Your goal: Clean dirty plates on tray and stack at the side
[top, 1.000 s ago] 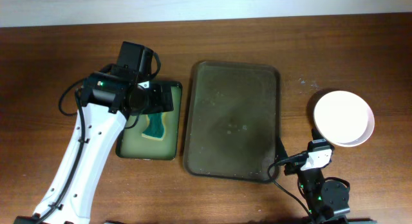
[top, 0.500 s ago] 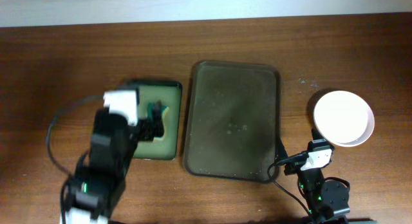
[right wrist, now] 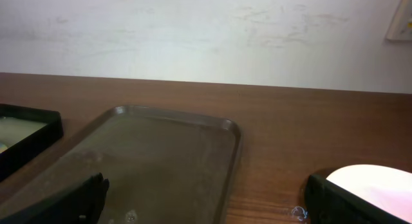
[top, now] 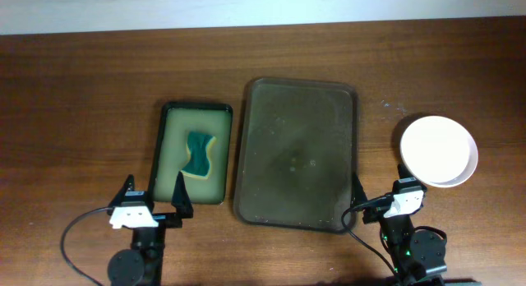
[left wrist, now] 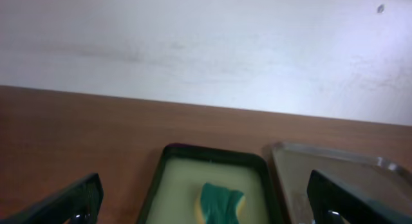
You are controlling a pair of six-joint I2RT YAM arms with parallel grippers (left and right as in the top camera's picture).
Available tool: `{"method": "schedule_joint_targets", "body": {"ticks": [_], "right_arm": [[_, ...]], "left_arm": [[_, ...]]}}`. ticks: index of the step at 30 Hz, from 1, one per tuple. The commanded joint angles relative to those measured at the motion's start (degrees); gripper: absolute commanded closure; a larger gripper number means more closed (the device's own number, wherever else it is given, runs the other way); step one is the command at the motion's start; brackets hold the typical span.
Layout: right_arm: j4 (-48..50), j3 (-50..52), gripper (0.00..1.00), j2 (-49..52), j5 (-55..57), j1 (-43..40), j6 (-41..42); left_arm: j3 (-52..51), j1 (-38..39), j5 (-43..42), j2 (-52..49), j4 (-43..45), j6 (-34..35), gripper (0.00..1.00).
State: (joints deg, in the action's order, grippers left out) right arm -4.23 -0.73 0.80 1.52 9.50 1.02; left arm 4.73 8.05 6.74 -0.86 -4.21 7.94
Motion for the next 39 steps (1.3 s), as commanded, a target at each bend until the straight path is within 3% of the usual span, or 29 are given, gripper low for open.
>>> {"method": "schedule_joint_targets", "body": {"ticks": [1, 39], "right_arm": [[-0.2, 0.4, 0.02, -0.4, 0.7, -0.1, -0.4], [-0.2, 0.4, 0.02, -0.4, 0.7, -0.1, -0.4]], "left_arm": [[-4.3, -0.2, -1.7, 0.6, 0.5, 0.3, 0.0], [-4.2, -0.2, -0.3, 0.6, 0.3, 0.1, 0.01]]}}
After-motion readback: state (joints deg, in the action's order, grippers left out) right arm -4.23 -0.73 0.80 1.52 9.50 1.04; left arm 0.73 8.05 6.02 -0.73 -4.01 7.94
